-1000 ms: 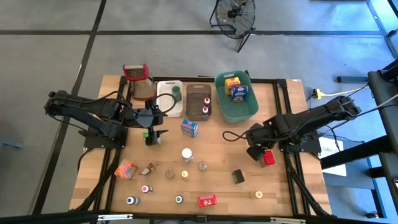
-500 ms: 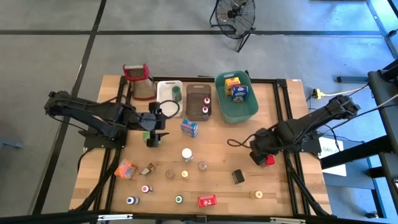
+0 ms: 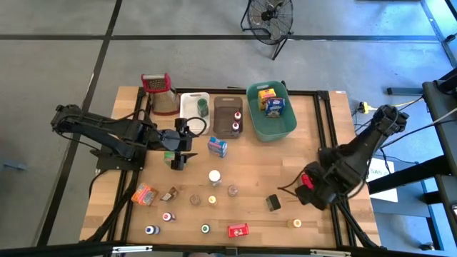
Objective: Pick & Place Kitchen Items
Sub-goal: Put the red spice can into the left white bin
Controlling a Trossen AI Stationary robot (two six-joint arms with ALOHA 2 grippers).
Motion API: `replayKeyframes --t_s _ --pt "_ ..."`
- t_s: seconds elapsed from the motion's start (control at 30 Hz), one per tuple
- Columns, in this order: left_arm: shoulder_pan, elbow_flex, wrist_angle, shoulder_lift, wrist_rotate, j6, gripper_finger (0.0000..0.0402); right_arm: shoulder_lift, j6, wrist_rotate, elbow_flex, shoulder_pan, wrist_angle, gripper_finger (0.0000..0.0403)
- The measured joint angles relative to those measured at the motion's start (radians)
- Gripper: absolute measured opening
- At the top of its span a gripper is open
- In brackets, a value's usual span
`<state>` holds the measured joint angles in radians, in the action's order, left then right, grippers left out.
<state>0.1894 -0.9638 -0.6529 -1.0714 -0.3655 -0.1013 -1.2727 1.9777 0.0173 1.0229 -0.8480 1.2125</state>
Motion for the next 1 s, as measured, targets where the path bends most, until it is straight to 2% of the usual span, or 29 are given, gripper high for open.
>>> replayKeyframes --t_s 0.37,1.0 --pt "0.000 0.000 0.000 0.000 0.000 0.000 0.0299 -0.124 0.132 0.008 -0.026 -0.109 -0.024 0.0295" --pt "0.000 -0.001 0.000 0.000 0.000 -0.017 0.0299 -0.408 0.165 0.015 -0.026 -0.115 -0.026 0.0296"
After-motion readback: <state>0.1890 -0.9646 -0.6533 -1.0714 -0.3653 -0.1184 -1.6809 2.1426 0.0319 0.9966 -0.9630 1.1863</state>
